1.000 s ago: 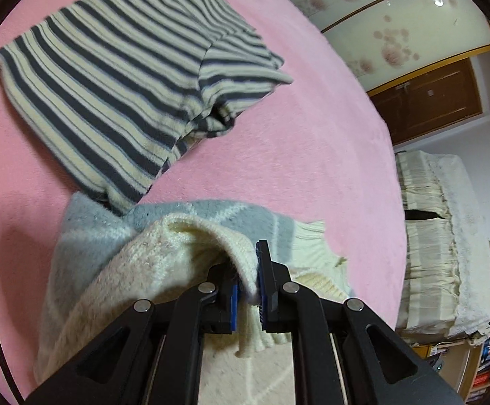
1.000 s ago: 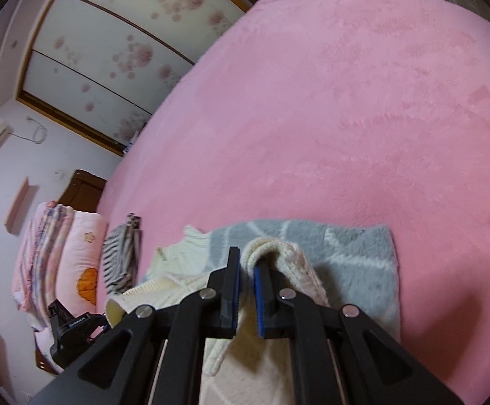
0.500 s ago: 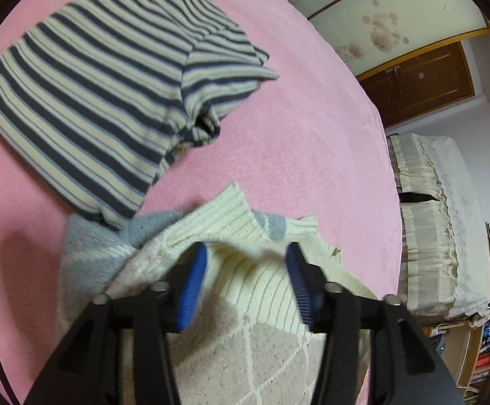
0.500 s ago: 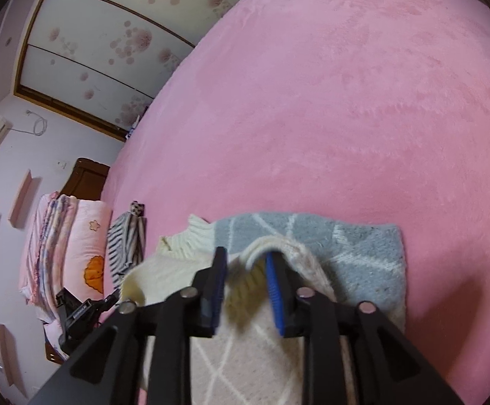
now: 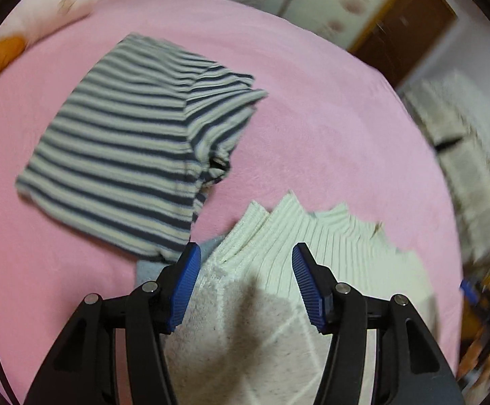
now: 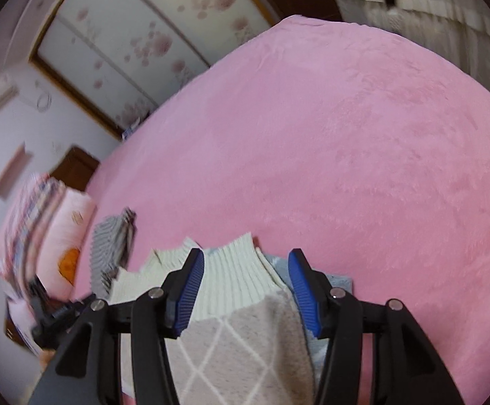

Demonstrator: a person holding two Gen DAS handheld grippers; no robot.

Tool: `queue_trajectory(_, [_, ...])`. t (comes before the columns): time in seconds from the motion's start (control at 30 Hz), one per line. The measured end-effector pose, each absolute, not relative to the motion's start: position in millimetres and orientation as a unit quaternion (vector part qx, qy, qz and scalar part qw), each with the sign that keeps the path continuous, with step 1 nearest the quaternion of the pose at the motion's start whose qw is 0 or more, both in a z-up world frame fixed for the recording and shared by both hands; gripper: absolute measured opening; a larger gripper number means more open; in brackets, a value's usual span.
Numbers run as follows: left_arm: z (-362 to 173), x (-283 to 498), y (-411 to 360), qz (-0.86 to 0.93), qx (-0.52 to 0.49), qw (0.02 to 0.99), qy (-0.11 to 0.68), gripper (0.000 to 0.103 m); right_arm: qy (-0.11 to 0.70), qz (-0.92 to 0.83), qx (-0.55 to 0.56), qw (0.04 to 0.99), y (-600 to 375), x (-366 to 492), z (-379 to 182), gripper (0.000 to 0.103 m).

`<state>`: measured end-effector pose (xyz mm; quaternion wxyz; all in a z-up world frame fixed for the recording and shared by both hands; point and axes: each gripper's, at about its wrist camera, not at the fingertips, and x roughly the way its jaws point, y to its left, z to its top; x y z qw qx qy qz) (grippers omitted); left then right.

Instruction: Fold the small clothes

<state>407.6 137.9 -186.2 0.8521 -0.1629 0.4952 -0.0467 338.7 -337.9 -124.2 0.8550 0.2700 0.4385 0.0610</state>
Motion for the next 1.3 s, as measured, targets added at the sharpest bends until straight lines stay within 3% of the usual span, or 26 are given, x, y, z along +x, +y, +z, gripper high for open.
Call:
queue_trajectory(0.23, [-193.1, 414.8, 100.0, -0.102, -0.039, 0.848, 0.519, 0.055, 0.502, 0.074, 0.185, 0.842, -312.9, 357.9, -160.7, 0.052])
queue_trajectory(0.9, [-222.9, 432.5, 87.3, -0.099, -0.017, 0.839, 0.535, 0.054, 0.533, 0.091, 0.119, 0.833, -286.0, 367.1, -187.9, 0.052])
queue_trajectory(0.93, [-223.8, 431.8, 85.2, -0.095, -0.011, 0.841, 0.532, 0.038, 0.533, 0.094, 0.116, 0.833, -283.7, 367.0, -188.2, 0.049])
queue_trajectory(1.0, [-225.8, 431.8, 82.4, -0.072, 0.012, 0.846, 0.529, 0.011, 0.537, 0.104, 0.102, 0.831, -277.1, 367.3, -190.7, 0.025])
queue_trajectory(1.07, [-226.9, 428.4, 79.6, -0.064, 0.025, 0.85, 0.522, 0.008, 0.536, 0.103, 0.08, 0.834, -269.6, 365.0, -192.1, 0.01])
queue_trajectory(1.3, [-211.2, 402.1, 61.2, 0.005, 0.108, 0.885, 0.453, 0.005, 0.491, 0.056, 0.062, 0.867, -280.6, 350.3, -175.6, 0.007])
